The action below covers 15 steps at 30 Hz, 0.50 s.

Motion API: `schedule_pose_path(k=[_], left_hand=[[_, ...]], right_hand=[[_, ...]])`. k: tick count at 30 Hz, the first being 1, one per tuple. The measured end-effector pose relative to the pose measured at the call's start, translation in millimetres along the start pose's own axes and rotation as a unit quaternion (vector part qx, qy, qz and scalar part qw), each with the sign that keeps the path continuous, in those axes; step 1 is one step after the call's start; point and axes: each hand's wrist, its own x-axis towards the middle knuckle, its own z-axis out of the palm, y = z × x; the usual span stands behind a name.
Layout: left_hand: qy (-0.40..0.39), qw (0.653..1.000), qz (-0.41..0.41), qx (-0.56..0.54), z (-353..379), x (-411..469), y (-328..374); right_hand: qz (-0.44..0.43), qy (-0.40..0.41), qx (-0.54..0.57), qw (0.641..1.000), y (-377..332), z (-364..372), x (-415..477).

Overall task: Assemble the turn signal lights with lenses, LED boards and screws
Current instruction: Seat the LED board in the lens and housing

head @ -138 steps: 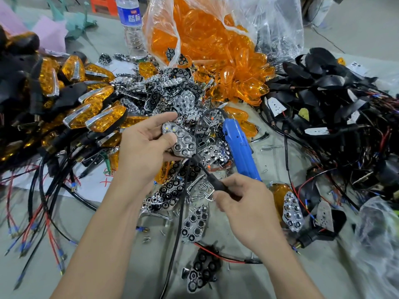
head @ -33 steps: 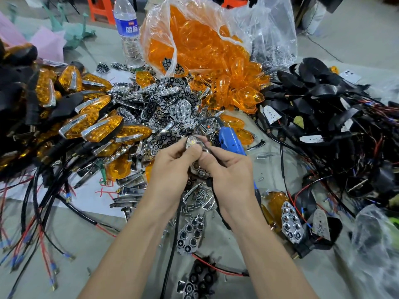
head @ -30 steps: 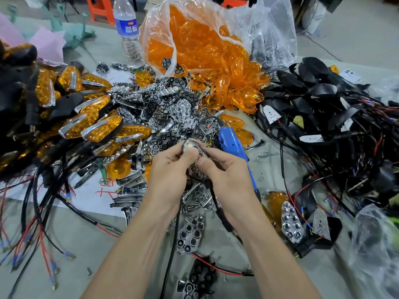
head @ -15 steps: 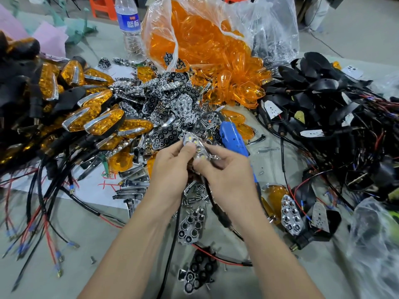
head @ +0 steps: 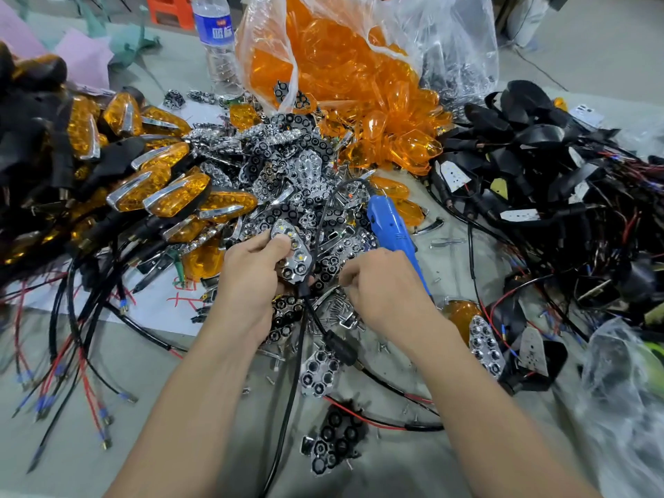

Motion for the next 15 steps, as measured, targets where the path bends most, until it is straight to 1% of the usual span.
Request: schedule_pose_path(k=[2, 4, 6, 7, 10, 11, 12, 13, 15], left_hand=[[-0.002, 1.0, -0.002, 0.008, -1.5, 0.2, -0.1], [-0.002, 1.0, -0.009, 0.008, -1.8, 0.5, 0.1], [-0.004, 1.0, -0.015, 0.008, -2.4, 1.2, 0.0], [-0.004, 1.0, -0.017, 0.012, -2.5, 1.9, 0.3], [-0.006, 1.0, -0.019, 0.019, -3.1, 3.2, 0.9], [-0.006, 1.0, -0.02, 0.015, -3.0, 3.3, 1.3], [-0.004, 1.0, -0.021, 0.012, -2.7, 3.1, 1.9], [-0.003, 1.0, -0.023, 0.01, -2.0, 3.2, 1.8], [-0.004, 1.0, -0.026, 0.005, -0.1, 3.0, 1.6]], right_hand=[[0.016, 0.053, 0.043, 0.998, 3.3, -0.1, 4.3], [0.039, 0.081, 0.007, 0.996, 7.6, -1.0, 8.7], [0.058, 0.081, -0.036, 0.994, 13.5, -0.6, 11.7], [0.067, 0.088, -0.035, 0.993, 17.1, -0.1, 12.7], [0.097, 0.157, 0.025, 0.983, 25.1, -0.6, 11.6], [0.091, 0.173, 0.026, 0.98, 25.7, -0.7, 12.0], [0.071, 0.169, -0.003, 0.983, 25.6, -0.2, 12.8], [0.049, 0.138, -0.05, 0.988, 26.5, 0.9, 14.1], [0.032, 0.047, -0.114, 0.992, 28.5, 1.6, 17.7]])
